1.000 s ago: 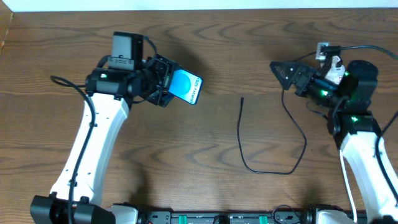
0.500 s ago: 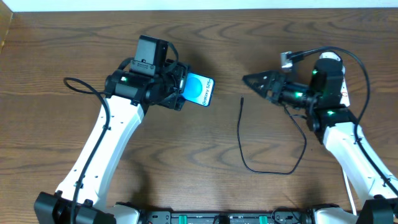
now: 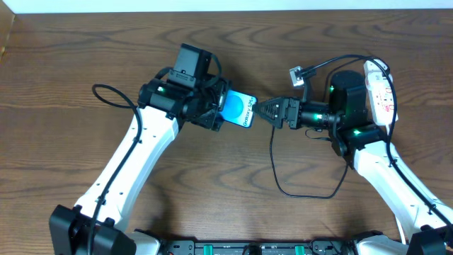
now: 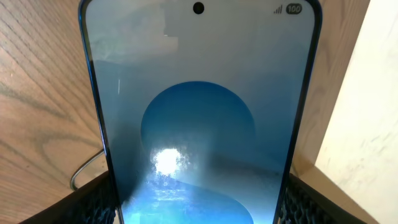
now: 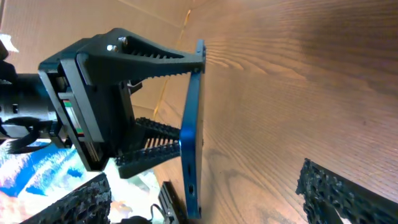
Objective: Plug charger to phone and switch on socket
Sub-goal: 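Grasp the phone's side edge with the right gripper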
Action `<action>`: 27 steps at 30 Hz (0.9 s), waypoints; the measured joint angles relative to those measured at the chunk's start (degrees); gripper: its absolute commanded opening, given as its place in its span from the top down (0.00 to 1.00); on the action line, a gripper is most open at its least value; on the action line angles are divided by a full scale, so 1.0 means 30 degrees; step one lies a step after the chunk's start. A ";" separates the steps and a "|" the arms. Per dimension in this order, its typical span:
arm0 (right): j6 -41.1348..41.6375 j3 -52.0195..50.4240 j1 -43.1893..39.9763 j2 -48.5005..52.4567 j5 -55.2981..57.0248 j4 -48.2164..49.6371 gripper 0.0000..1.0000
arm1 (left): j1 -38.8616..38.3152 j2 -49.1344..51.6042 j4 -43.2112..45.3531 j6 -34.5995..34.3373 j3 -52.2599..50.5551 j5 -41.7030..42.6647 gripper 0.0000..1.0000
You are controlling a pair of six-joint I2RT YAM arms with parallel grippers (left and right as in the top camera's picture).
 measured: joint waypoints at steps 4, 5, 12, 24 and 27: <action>-0.0386 0.0007 0.0342 0.0000 0.0182 -0.0758 0.07 | -0.0313 0.0000 0.0503 -0.0087 -0.0007 -0.0015 0.93; -0.0495 0.0007 0.0423 0.0000 0.0328 -0.1064 0.08 | -0.0386 0.0000 0.0627 -0.0095 -0.0007 -0.0007 0.93; -0.1530 0.0007 0.1246 0.0000 0.1005 -0.1479 0.11 | -0.1297 0.0000 0.1129 -0.0364 -0.0007 -0.0029 0.93; -0.2040 0.0007 0.1450 0.0000 0.2200 -0.1559 0.21 | -0.1807 0.0015 0.1129 -0.0590 -0.0007 -0.0444 0.93; -0.2025 0.0007 0.1450 0.0000 0.2455 -0.1559 0.25 | -0.2062 0.0015 0.1122 -0.0962 -0.0007 -0.0444 0.93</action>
